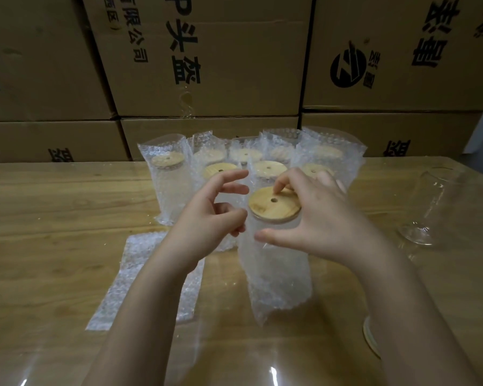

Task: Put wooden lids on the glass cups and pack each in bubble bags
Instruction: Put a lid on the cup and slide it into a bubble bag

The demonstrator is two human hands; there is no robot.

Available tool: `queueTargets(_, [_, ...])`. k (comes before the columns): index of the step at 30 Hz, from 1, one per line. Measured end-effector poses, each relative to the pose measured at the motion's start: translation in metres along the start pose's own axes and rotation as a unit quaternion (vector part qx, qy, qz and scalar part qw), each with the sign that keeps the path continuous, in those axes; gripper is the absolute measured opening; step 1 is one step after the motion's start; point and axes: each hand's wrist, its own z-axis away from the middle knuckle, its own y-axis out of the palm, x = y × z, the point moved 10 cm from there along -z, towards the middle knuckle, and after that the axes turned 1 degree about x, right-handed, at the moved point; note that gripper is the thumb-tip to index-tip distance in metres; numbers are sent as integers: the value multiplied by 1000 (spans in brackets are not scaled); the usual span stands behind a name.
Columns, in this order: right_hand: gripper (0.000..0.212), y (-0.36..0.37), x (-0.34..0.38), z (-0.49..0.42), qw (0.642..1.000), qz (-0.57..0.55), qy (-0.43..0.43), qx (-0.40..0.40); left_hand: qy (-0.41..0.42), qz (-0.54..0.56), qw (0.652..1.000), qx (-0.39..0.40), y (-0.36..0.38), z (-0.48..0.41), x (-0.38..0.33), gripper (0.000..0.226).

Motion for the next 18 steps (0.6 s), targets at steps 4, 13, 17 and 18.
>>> queueTargets(4, [59,17,-2,-2,998,40,-9,47,37,-9,999,-10,-1,0,-6,56])
queueTargets(13, [14,-4,-22,0,996,-76,13,34,94,-229,969,2,-4,6,-20,22])
queueTargets(17, [58,-10,-41,1,998,-55,20,28,106,-363,920,98,13,15,-27,41])
queueTargets(18, [59,-2,-44,2,995,-75,24,58,101,-401,905,103,14,17,-27,49])
